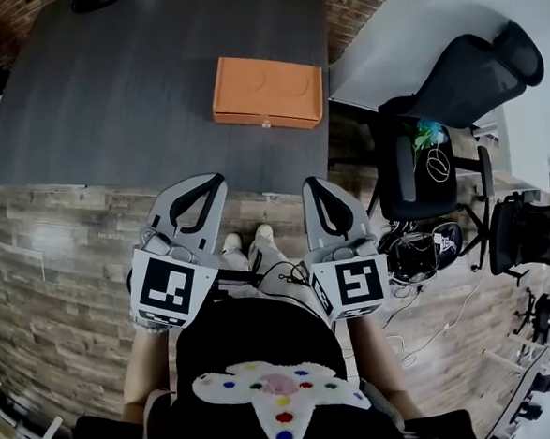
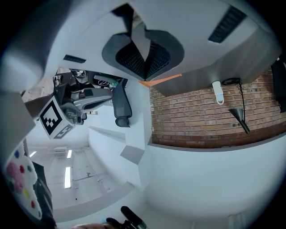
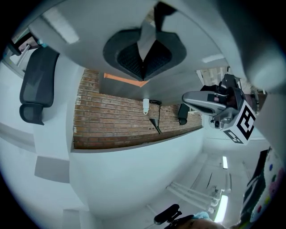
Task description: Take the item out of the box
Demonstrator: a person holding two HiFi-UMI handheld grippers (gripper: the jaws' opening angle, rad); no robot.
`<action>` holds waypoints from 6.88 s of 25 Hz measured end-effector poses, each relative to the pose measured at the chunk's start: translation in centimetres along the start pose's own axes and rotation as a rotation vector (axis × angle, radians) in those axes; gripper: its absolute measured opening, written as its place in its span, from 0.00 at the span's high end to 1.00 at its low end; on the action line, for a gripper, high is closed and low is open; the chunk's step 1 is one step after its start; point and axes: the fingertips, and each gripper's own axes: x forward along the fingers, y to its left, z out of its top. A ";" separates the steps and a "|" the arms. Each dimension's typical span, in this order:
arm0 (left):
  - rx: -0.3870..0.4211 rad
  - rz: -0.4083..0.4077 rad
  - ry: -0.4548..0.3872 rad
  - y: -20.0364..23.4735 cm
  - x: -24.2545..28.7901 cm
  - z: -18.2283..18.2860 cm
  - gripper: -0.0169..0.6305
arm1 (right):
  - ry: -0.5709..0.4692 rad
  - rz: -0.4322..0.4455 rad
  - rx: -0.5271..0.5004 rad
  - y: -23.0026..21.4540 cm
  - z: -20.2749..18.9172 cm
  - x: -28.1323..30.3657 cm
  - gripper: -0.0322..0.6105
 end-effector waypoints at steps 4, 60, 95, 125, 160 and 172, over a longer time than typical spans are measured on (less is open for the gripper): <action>-0.013 0.021 0.002 0.4 0.6 0.2 0.97 | 0.019 0.014 0.032 -0.6 -0.6 1.3 0.93; -0.144 0.313 0.128 8.5 0.7 -6.6 0.97 | 0.388 -0.014 0.191 -3.6 -16.9 22.6 0.78; -0.144 0.217 0.112 7.9 -0.4 -7.4 0.97 | 0.425 -0.073 0.245 -0.3 -19.0 17.9 0.83; -0.111 0.139 0.082 5.4 0.6 -4.4 0.96 | 0.296 -0.041 0.103 -2.0 -13.8 9.0 0.94; 0.292 -0.278 0.332 -0.4 15.9 -7.8 0.84 | 0.042 -0.254 0.185 -12.3 -4.6 1.0 0.94; 0.501 -0.433 0.512 -1.0 20.7 -13.0 0.82 | 0.063 -0.275 0.226 -12.9 -6.1 0.8 0.94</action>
